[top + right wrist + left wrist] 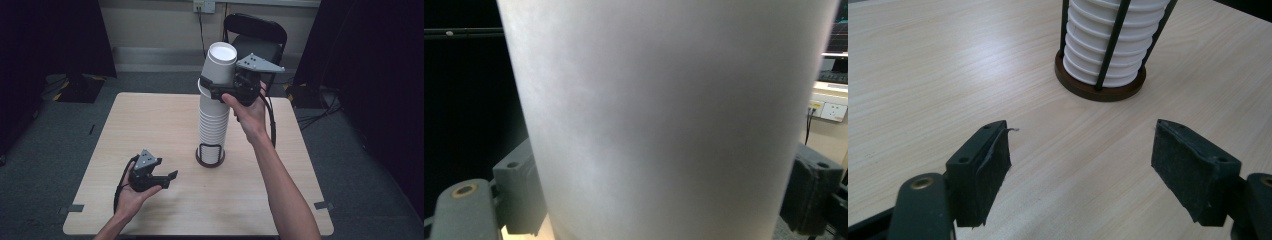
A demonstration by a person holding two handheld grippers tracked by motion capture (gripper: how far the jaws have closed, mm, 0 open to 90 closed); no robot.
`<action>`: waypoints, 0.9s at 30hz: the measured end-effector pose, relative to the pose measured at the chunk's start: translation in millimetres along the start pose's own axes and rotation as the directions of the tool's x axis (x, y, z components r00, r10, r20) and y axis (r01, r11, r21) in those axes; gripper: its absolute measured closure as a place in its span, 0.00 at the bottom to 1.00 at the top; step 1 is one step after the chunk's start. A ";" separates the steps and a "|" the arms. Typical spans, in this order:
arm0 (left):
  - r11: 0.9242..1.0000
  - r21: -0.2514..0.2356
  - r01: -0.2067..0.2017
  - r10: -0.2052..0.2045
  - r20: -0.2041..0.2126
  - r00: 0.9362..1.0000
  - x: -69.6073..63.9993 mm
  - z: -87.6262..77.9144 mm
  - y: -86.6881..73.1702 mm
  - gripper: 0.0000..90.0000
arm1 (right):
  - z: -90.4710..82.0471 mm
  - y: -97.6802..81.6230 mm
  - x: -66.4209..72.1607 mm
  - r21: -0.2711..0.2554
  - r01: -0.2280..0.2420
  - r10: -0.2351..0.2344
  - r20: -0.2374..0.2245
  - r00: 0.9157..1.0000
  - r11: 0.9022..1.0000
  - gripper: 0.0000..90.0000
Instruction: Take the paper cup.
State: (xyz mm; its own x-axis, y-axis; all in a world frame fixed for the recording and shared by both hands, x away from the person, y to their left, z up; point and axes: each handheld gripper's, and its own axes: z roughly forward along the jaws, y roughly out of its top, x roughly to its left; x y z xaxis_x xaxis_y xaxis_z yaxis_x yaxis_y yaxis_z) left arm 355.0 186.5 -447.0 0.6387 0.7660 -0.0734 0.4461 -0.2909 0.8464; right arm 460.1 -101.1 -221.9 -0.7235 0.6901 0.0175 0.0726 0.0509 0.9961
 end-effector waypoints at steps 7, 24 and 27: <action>1.000 0.000 0.013 -0.013 -0.004 1.000 0.4 -0.1 -0.2 0.26 | -1.5 8.2 0.6 -0.041 -0.014 0.014 0.000 1.000 0.999 0.14; 1.000 -0.002 0.004 -0.004 -0.009 1.000 1.6 0.7 -0.4 0.26 | -17.9 20.8 0.5 -0.113 -0.043 0.043 0.005 0.999 0.993 0.14; 1.000 -0.006 0.004 -0.004 -0.008 1.000 1.1 0.7 -0.5 0.26 | -22.8 22.2 -1.3 -0.119 -0.044 0.046 0.011 0.999 0.992 0.14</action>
State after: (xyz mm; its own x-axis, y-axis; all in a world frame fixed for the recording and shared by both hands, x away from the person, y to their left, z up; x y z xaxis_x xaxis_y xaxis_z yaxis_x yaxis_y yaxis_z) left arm 355.9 187.1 -447.8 0.6314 0.7721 -0.0726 0.4450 -0.2840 0.8493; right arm 447.0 -117.4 -197.8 -0.7118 0.6996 0.0623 0.0227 -0.0658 0.9976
